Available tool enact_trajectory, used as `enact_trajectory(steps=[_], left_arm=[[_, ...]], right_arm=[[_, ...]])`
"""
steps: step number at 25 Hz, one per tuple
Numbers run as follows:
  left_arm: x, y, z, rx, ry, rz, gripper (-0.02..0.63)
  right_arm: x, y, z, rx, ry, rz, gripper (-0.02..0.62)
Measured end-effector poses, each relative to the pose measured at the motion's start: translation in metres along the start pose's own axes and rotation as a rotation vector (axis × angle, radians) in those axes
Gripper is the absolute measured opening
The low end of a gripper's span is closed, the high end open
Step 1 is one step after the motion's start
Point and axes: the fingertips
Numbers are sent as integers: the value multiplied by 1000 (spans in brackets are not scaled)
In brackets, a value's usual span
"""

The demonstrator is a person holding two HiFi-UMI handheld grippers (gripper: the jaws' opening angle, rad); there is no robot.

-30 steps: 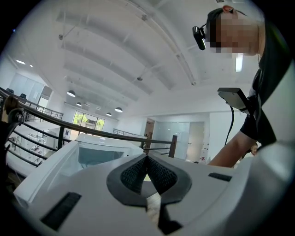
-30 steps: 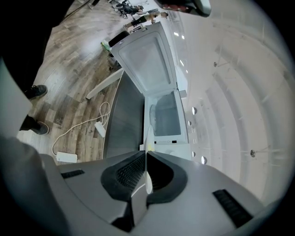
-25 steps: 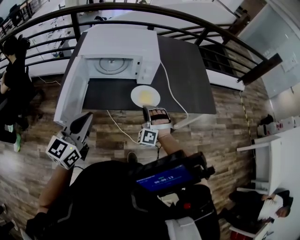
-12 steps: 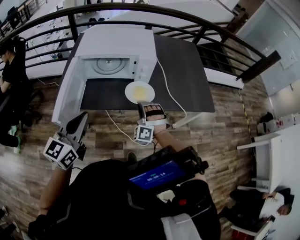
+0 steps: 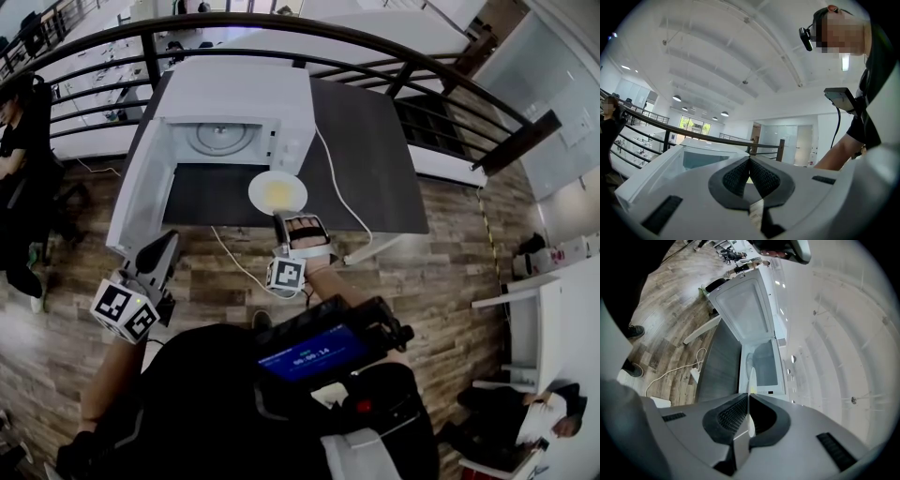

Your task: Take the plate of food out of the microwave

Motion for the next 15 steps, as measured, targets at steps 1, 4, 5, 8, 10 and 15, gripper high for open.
enact_trajectory(steps=[1, 4, 5, 8, 10, 15], left_arm=[[1, 0, -1, 1, -1, -1, 3], [1, 1, -4, 3, -1, -5, 3], [1, 2, -4, 4, 0, -5, 2], [4, 3, -4, 6, 3, -3, 3], [5, 4, -5, 10, 1, -2, 3], [6, 4, -8, 20, -2, -14, 3]], right_arm=[[1, 1, -1, 0, 2, -2, 12], [4, 0, -3, -1, 5, -11, 12], [4, 0, -3, 1, 6, -14, 12], [5, 2, -5, -5, 13, -20, 12], [7, 2, -7, -7, 17, -25, 12], [8, 2, -11, 0, 19, -31, 12]])
Point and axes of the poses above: the fingertips, and each gripper's own axes: z forward along the fingers, y to its right, x out of its top, and after that the axes turned 6 degrees about y, right-handed
